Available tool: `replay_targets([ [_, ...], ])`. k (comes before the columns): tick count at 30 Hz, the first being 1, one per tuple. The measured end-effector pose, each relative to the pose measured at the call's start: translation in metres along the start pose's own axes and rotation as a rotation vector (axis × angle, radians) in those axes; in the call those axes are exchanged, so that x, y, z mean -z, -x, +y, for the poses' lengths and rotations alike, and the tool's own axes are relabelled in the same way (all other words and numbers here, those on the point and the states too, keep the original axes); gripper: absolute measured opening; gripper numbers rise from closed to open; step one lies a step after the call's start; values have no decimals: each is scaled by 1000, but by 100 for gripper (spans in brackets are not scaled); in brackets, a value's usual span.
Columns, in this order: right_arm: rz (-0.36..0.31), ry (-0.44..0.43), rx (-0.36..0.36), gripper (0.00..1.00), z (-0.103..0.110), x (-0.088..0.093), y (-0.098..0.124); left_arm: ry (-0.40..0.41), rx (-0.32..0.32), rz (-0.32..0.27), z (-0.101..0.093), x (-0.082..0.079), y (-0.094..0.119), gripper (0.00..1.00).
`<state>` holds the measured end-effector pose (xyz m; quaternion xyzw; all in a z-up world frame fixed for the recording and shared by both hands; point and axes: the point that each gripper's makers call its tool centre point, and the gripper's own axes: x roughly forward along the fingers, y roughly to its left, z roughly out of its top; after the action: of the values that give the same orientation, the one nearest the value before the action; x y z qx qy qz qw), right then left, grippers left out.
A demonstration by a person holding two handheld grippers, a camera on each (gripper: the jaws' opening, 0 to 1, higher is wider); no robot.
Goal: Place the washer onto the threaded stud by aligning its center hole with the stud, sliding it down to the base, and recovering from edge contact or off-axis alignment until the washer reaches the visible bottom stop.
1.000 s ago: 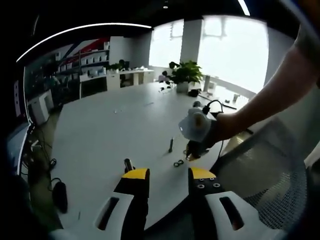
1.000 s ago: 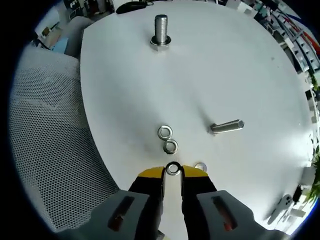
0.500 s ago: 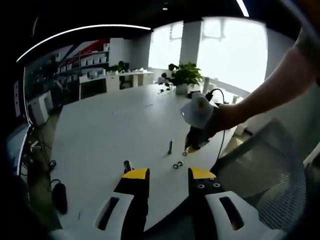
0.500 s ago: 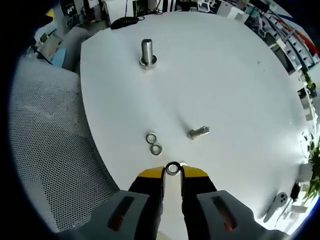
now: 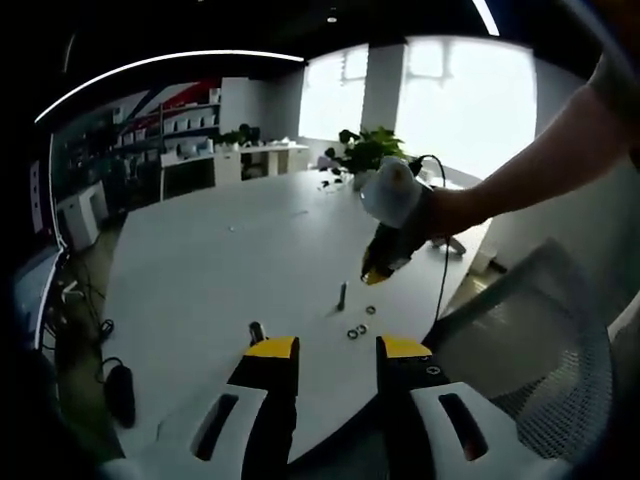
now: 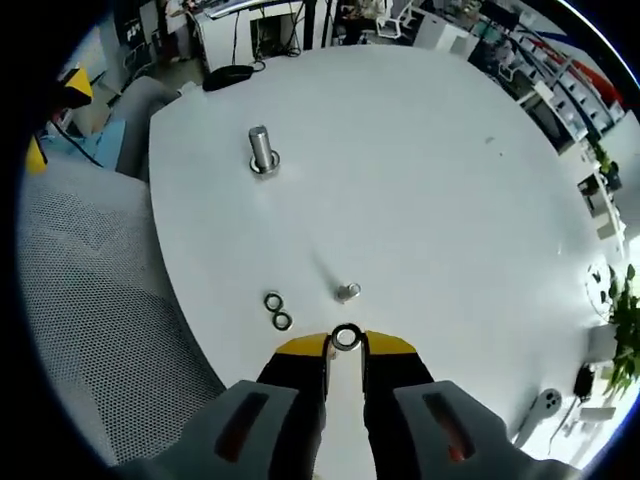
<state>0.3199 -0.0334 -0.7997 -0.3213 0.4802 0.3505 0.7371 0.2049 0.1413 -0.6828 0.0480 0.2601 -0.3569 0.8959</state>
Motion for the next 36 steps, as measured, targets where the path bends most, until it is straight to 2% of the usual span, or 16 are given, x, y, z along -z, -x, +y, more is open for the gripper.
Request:
replay_targets([
  [4,-19,21,3,14,0,-11,-1,-2,0,2,0,0,0,29],
  [10,-8,64,8,14,0,-21,-8,-1,0,7,0,2,-1,29],
  [16,24,80,-1,14,-3,-22,-20,1,5,12,0,3,-1,29],
  [28,68,104,-12,14,-2,-17,-28,1,13,13,-2,2,-2,29],
  [36,70,101,-21,14,-4,-19,-32,7,21,18,-2,3,-3,29],
])
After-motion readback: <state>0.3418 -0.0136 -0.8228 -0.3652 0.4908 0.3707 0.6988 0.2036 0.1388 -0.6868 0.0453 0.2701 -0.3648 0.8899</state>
